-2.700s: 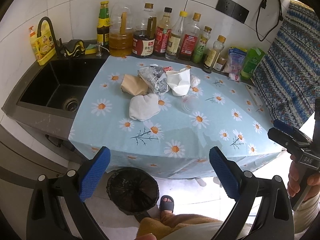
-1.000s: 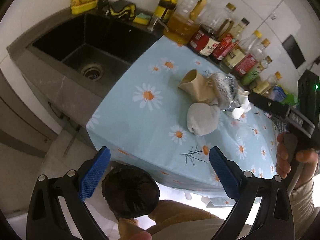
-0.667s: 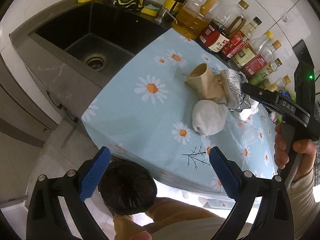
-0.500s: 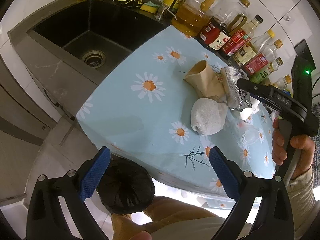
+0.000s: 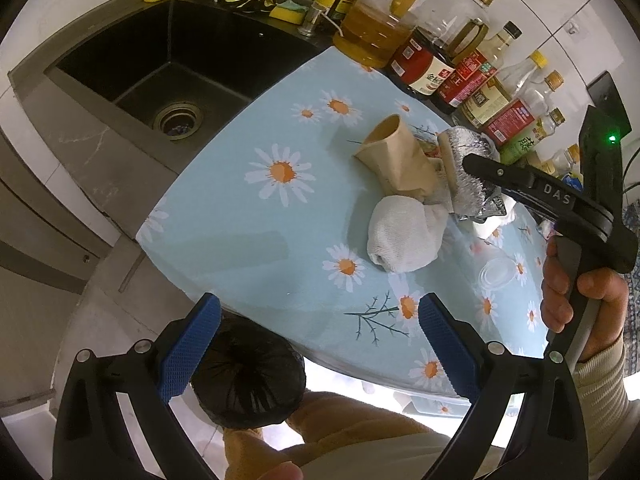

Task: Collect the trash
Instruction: 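Reach the right gripper to the crumpled foil and close on it, then grasp the white cloth with the left gripper while the right gripper holds the foil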

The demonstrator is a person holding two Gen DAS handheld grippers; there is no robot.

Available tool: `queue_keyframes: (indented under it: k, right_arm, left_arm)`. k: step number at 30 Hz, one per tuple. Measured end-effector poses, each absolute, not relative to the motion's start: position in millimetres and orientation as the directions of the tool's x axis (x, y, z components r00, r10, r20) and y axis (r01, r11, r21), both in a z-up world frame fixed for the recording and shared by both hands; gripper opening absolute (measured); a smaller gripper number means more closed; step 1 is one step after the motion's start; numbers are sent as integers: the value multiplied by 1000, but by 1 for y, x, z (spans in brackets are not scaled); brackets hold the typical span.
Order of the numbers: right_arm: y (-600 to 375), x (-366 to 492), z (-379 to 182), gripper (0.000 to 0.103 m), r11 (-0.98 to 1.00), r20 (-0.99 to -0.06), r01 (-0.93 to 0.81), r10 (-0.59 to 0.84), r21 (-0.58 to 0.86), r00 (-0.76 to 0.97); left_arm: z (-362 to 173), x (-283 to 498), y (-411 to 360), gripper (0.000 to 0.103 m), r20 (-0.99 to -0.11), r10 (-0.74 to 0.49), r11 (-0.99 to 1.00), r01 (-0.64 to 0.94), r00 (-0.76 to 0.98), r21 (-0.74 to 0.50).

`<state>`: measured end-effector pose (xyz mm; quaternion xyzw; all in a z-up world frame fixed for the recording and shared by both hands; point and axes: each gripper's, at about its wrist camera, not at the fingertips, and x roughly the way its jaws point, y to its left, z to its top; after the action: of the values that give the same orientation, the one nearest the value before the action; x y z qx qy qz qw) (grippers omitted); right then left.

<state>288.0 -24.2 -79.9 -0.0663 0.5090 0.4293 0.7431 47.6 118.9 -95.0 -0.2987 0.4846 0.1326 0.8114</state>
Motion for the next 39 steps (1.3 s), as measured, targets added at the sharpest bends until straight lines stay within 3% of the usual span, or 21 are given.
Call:
queue_keyframes:
  k: [15, 25, 27, 32, 35, 39]
  right_arm:
    - [-96, 271, -25, 60, 638, -734, -668, 649, 383, 200]
    - [-164, 258, -35, 60, 710, -735, -583, 625, 396, 262]
    - [-176, 257, -43, 60, 724, -744, -559, 615, 404, 259]
    - [-199, 253, -60, 60, 745, -755, -514, 605, 425, 253]
    - [-207, 255, -65, 60, 748, -752, -498, 609, 439, 252]
    - [-212, 261, -70, 60, 738, -749, -497, 620, 457, 234]
  left_arm:
    - [-82, 97, 85, 96, -852, -109, 873, -360, 513, -328]
    - [-114, 145, 63, 94, -879, -119, 915, -292, 462, -277]
    - [-121, 155, 61, 88, -889, -115, 921, -287, 443, -262]
    - [-132, 172, 57, 85, -911, -97, 936, -276, 402, -221]
    - [-140, 179, 57, 68, -929, -64, 939, -293, 364, -179]
    - [-145, 184, 57, 56, -930, -79, 932, -305, 358, -196]
